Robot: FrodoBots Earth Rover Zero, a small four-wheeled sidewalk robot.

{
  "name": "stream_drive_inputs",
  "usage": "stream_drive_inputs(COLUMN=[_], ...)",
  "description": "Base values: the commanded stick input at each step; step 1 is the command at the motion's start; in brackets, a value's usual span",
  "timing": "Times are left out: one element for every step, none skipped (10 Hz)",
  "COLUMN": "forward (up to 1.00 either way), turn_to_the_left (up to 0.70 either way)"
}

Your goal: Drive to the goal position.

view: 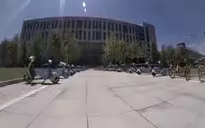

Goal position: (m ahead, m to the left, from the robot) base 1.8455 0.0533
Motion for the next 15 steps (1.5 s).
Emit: stream_drive_inputs(forward=[0.70,0.70,0.70,0.70,0.70,0.70,0.70,0.70,0.70,0.69,0.66,0.61,0.58,0.58,0.57], turn_to_the_left=[0.00,0.00,0.00,0.00,0.00,0.00,0.00,0.00,0.00,0.00,0.00,0.00,0.00,0.00,0.00])
